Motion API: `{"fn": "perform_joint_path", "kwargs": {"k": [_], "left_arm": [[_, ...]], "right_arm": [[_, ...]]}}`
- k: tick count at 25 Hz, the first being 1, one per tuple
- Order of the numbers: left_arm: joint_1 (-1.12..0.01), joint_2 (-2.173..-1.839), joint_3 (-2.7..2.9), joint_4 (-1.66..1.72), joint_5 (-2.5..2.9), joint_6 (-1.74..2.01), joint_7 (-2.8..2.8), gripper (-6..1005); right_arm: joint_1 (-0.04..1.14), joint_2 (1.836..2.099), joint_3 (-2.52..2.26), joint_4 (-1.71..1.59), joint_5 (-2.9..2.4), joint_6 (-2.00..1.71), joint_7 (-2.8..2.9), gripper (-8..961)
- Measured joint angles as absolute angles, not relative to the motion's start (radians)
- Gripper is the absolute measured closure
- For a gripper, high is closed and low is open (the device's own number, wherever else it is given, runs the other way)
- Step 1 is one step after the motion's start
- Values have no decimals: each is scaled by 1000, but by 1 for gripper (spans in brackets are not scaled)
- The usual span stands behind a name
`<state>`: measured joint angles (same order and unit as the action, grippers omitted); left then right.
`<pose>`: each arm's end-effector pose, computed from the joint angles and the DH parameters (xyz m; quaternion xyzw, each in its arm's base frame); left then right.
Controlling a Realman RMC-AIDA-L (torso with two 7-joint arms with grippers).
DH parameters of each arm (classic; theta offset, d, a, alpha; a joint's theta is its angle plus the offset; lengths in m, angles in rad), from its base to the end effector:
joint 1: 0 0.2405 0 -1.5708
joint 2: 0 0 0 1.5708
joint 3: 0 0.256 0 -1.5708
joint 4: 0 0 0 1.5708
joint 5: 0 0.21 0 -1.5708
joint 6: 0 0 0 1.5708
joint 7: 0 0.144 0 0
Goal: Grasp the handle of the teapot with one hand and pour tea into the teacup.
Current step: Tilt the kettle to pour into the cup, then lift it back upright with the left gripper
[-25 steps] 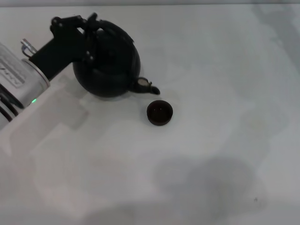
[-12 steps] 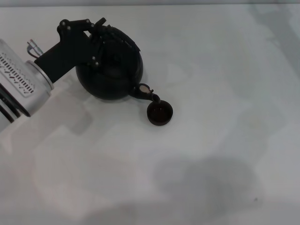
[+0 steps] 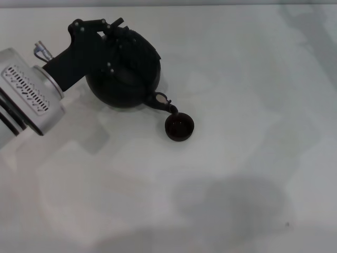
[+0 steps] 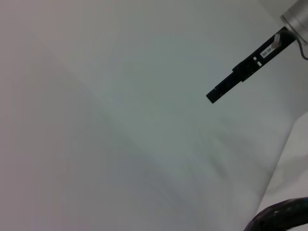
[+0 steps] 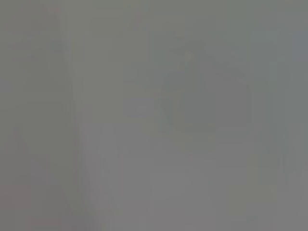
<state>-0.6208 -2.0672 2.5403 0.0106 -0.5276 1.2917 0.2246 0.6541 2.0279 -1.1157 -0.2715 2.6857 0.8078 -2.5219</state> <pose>-0.2633 0.3440 -0.0537 -0.8483 0.1600 -0.1925 0.4665 0.2822 0.4376 0.0383 -0.7044 0.2842 0.3340 0.5582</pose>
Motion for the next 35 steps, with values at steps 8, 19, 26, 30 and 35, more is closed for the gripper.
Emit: {"fn": "perform_joint_path", "kwargs": {"k": [8, 19, 26, 30, 35], "left_arm": [[-644, -2068, 2541, 13, -512, 1291, 260, 908], [-655, -2072, 2542, 16, -493, 1282, 326, 909], [-654, -2072, 2542, 20, -468, 1282, 364, 909], [-654, -2071, 2542, 29, -465, 1283, 377, 912], [-648, -2069, 2536, 31, -468, 1286, 400, 911]], "right_arm": [[661, 2027, -1104, -271, 2688, 792, -2526, 119], [661, 2029, -1079, -271, 2689, 792, -2522, 119], [661, 2028, -1077, -271, 2689, 791, -2522, 118], [662, 2028, -1077, -271, 2689, 790, -2521, 118], [663, 2028, -1077, -271, 2689, 790, -2521, 118]]}}
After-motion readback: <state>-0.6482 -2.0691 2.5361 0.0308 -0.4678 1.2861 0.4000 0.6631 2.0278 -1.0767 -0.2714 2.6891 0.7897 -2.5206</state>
